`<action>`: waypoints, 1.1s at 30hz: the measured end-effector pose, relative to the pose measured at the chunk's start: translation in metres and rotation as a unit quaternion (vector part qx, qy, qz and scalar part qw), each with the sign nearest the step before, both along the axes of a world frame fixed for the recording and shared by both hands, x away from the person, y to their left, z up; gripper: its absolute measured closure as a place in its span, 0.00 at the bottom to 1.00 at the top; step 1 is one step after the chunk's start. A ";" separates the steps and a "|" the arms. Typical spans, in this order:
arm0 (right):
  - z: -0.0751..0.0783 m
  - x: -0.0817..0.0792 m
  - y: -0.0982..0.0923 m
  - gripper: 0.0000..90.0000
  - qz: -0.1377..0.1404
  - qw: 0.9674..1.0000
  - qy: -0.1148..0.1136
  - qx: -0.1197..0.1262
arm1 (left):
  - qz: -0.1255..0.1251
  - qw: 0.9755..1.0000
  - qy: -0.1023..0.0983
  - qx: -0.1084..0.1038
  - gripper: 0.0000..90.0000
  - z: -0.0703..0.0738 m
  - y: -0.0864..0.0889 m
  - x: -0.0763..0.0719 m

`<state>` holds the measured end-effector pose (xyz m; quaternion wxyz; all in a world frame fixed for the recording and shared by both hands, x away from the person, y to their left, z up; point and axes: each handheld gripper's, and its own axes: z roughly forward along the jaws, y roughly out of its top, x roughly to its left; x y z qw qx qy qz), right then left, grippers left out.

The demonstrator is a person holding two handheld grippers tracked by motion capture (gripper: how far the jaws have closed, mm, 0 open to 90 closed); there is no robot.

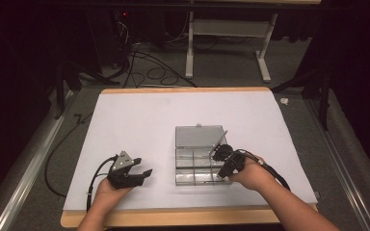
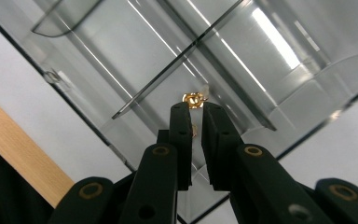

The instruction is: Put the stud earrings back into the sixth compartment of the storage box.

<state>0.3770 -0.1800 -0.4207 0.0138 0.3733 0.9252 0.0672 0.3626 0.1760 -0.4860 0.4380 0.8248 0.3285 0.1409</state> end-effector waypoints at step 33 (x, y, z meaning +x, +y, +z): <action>0.005 -0.005 -0.085 0.79 -0.106 0.993 -0.040 0.014 | 0.002 1.000 -0.002 0.002 0.40 0.000 0.000 0.000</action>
